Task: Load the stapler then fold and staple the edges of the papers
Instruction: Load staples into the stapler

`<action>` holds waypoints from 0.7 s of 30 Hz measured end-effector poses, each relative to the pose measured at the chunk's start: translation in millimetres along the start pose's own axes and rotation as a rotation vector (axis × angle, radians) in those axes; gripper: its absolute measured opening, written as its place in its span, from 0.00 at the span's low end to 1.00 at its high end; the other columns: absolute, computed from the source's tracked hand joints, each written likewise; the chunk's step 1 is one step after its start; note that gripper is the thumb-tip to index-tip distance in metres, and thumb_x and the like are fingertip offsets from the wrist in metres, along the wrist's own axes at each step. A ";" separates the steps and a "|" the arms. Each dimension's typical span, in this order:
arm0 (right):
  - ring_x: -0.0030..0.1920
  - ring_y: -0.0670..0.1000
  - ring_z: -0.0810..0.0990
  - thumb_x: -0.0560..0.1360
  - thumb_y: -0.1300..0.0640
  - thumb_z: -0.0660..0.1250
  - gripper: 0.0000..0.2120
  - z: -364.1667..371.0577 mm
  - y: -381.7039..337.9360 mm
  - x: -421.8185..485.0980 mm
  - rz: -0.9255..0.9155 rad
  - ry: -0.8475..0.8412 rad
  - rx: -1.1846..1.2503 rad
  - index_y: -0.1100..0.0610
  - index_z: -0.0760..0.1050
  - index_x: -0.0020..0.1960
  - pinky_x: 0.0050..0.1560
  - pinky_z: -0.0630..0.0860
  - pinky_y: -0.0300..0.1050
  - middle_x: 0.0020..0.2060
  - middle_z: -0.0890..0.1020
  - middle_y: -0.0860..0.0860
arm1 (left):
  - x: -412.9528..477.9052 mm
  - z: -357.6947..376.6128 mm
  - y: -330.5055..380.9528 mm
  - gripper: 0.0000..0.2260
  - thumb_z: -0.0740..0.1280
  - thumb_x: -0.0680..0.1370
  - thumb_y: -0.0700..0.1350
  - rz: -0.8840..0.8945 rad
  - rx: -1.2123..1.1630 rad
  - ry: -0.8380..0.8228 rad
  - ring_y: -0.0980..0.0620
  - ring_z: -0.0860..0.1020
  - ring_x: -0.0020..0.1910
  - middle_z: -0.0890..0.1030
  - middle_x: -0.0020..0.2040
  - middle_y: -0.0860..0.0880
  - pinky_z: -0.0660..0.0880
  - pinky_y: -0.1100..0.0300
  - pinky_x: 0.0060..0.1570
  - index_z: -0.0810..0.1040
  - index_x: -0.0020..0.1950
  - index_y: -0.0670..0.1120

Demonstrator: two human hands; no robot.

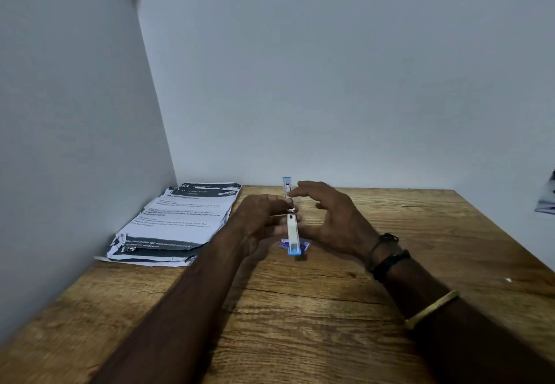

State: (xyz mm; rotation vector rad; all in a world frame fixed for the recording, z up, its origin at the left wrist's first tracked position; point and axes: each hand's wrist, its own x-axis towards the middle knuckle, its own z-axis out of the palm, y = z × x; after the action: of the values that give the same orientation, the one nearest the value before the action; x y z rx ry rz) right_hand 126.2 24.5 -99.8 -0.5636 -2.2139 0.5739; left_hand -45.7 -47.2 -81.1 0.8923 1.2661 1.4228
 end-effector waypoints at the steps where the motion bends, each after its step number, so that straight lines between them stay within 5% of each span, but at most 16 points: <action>1: 0.71 0.39 0.69 0.68 0.53 0.80 0.28 0.7 -0.9 0.0 -0.011 -0.001 -0.005 0.43 0.77 0.65 0.67 0.71 0.40 0.67 0.75 0.39 | -0.5 0.5 0.4 0.09 0.68 0.79 0.36 -0.008 -0.041 -0.009 0.48 0.86 0.39 0.86 0.44 0.42 0.84 0.57 0.37 0.80 0.58 0.35; 7: 0.65 0.37 0.74 0.65 0.47 0.82 0.28 -2.7 -0.9 -1.7 0.014 0.021 0.036 0.42 0.78 0.63 0.61 0.76 0.43 0.62 0.78 0.35 | -2.9 -0.9 0.7 0.14 0.68 0.78 0.35 0.009 -0.041 -0.050 0.47 0.86 0.46 0.86 0.52 0.39 0.85 0.55 0.45 0.80 0.63 0.34; 16: 0.62 0.38 0.79 0.68 0.41 0.79 0.23 -3.6 1.3 -0.2 0.103 0.074 0.171 0.41 0.78 0.61 0.59 0.80 0.49 0.60 0.82 0.38 | 0.5 1.9 -1.3 0.11 0.70 0.77 0.35 0.004 -0.053 -0.031 0.47 0.86 0.39 0.87 0.46 0.40 0.85 0.53 0.44 0.81 0.59 0.38; 19: 0.58 0.42 0.83 0.69 0.40 0.78 0.22 -5.8 3.9 3.1 0.175 0.142 0.278 0.42 0.79 0.60 0.58 0.82 0.54 0.57 0.84 0.40 | -2.4 5.1 -1.3 0.05 0.71 0.78 0.41 0.004 -0.038 -0.098 0.45 0.87 0.42 0.87 0.45 0.42 0.84 0.55 0.41 0.83 0.52 0.42; 21: 0.54 0.48 0.86 0.70 0.45 0.79 0.23 -8.0 6.8 4.9 0.199 0.185 0.346 0.46 0.78 0.63 0.57 0.83 0.56 0.56 0.86 0.47 | -4.1 8.4 -1.2 0.12 0.70 0.79 0.50 0.008 -0.008 -0.158 0.43 0.87 0.47 0.87 0.48 0.40 0.83 0.54 0.43 0.84 0.55 0.42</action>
State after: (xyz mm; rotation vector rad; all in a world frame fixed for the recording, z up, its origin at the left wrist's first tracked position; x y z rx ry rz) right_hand 130.8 34.4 -96.0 -0.6285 -1.8433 0.9465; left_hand -36.5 -49.1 -80.4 0.9854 1.1383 1.3352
